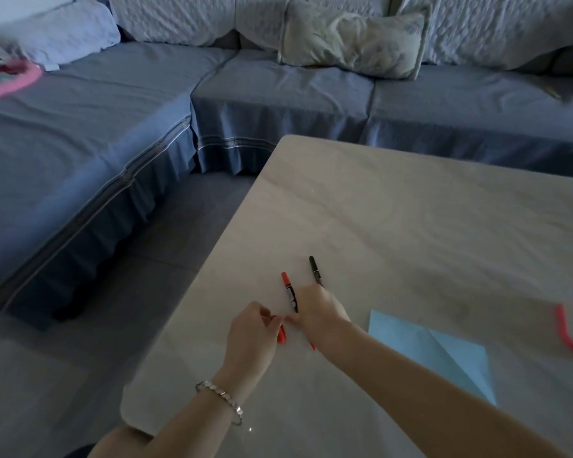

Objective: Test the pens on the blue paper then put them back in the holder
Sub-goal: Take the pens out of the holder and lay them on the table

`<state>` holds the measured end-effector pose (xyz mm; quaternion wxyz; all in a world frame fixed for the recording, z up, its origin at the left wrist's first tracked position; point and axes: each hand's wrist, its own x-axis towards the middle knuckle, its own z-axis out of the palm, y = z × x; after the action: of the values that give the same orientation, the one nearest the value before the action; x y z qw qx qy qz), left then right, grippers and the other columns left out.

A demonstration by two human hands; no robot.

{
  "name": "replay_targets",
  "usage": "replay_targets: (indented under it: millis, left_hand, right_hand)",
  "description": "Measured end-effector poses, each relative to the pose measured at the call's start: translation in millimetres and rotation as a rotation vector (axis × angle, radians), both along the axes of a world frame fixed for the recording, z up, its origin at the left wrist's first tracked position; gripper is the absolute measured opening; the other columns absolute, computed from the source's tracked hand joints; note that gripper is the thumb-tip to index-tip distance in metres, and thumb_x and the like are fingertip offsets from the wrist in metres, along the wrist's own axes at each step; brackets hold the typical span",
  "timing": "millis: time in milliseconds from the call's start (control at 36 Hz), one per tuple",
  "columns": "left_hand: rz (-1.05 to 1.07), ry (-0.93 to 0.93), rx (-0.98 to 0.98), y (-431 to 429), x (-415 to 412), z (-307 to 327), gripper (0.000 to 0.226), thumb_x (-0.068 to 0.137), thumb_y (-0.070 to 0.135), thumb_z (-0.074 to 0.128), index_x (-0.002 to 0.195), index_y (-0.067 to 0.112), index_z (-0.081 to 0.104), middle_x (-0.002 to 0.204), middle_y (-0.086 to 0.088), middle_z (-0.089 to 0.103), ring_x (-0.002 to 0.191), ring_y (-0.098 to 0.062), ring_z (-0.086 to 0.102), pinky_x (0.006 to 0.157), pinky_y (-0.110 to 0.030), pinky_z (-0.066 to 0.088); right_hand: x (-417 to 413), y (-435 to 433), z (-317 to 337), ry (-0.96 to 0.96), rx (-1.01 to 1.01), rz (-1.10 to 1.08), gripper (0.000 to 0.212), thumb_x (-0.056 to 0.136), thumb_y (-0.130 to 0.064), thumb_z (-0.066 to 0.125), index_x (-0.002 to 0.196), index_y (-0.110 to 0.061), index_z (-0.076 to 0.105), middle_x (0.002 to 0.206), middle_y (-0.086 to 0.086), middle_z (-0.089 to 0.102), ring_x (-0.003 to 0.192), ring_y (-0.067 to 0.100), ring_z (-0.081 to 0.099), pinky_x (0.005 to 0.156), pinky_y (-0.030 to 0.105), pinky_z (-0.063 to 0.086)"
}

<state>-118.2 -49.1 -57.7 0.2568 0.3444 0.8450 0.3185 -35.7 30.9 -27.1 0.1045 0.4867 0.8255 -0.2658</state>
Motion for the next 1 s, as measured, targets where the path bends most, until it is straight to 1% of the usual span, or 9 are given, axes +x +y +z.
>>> replay_targets:
  millis: [83,250,333,472,528,667,750,833,1000]
  left_hand:
    - [-0.007,-0.013,0.015,0,1,0,0.016,0.081,0.020,0.062,0.068,0.015,0.054,0.064,0.005,0.062,0.066,-0.018,0.060,0.058,-0.023,0.043]
    - [-0.089,-0.018,-0.016,9,11,6,0.018,0.084,0.020,0.059,0.067,0.016,0.055,0.068,0.004,0.062,0.069,-0.021,0.063,0.066,-0.030,0.048]
    - [-0.149,0.051,-0.032,14,17,8,0.021,0.087,0.022,0.059,0.068,0.016,0.050,0.069,0.003,0.057,0.072,-0.022,0.062,0.065,-0.028,0.043]
    - [-0.214,0.221,-0.069,18,25,19,0.015,0.087,0.025,0.059,0.079,0.015,0.052,0.083,-0.003,0.055,0.088,-0.027,0.058,0.072,-0.031,0.043]
    - [-0.219,0.304,-0.065,23,35,25,0.017,0.083,0.020,0.064,0.095,0.009,0.058,0.089,-0.010,0.054,0.091,-0.034,0.057,0.078,-0.037,0.045]
    - [-0.358,0.271,0.094,46,77,33,0.018,0.072,-0.002,0.071,0.089,-0.002,0.065,0.082,-0.019,0.062,0.089,-0.038,0.058,0.087,-0.042,0.039]
    - [-0.525,0.130,0.123,55,111,39,0.012,0.083,0.007,0.062,0.094,0.012,0.061,0.090,-0.005,0.060,0.092,-0.023,0.059,0.077,-0.023,0.035]
    - [-0.724,0.208,0.104,63,141,33,0.016,0.089,0.019,0.056,0.105,0.017,0.060,0.106,0.002,0.059,0.103,-0.014,0.056,0.081,-0.017,0.035]
    - [-0.868,0.454,-0.005,75,160,5,0.046,0.071,0.031,0.077,0.110,0.010,0.064,0.119,-0.006,0.062,0.110,-0.026,0.060,0.090,-0.035,0.047]
  right_hand:
    - [5,-2,-2,0.001,0.059,0.013,0.017,0.091,-0.009,0.050,0.075,-0.006,0.055,0.084,0.011,0.060,0.100,0.032,0.062,0.068,0.031,0.044]
    - [23,1,5,0.097,0.031,-0.076,0.032,0.093,-0.011,0.043,0.061,-0.010,0.044,0.063,0.004,0.040,0.076,0.027,0.051,0.052,0.025,0.034]
    - [46,4,17,0.195,0.061,-0.136,0.024,0.093,-0.019,0.042,0.092,-0.005,0.061,0.082,0.009,0.057,0.079,0.027,0.054,0.067,0.027,0.042]
    - [111,12,41,0.248,0.083,-0.249,0.032,0.086,-0.026,0.055,0.114,-0.012,0.060,0.099,0.011,0.071,0.095,0.028,0.064,0.083,0.031,0.052]
    - [146,19,54,0.234,0.149,-0.303,0.032,0.082,-0.029,0.060,0.112,-0.017,0.062,0.095,0.005,0.073,0.096,0.022,0.064,0.081,0.027,0.047]
    - [238,34,87,0.169,0.339,-0.489,0.026,0.080,-0.032,0.063,0.103,-0.022,0.065,0.086,-0.004,0.072,0.090,0.018,0.065,0.071,0.024,0.044]
    - [289,40,100,0.152,0.498,-0.581,0.023,0.080,-0.029,0.065,0.101,-0.019,0.067,0.081,-0.005,0.061,0.090,0.022,0.064,0.073,0.028,0.047]
    - [330,47,106,0.093,0.655,-0.634,0.025,0.082,-0.026,0.062,0.105,-0.017,0.067,0.103,0.003,0.060,0.101,0.027,0.056,0.079,0.033,0.046]
    - [371,57,97,-0.077,0.540,-0.662,0.032,0.082,-0.029,0.062,0.113,-0.021,0.062,0.110,0.008,0.055,0.105,0.028,0.052,0.078,0.035,0.045]
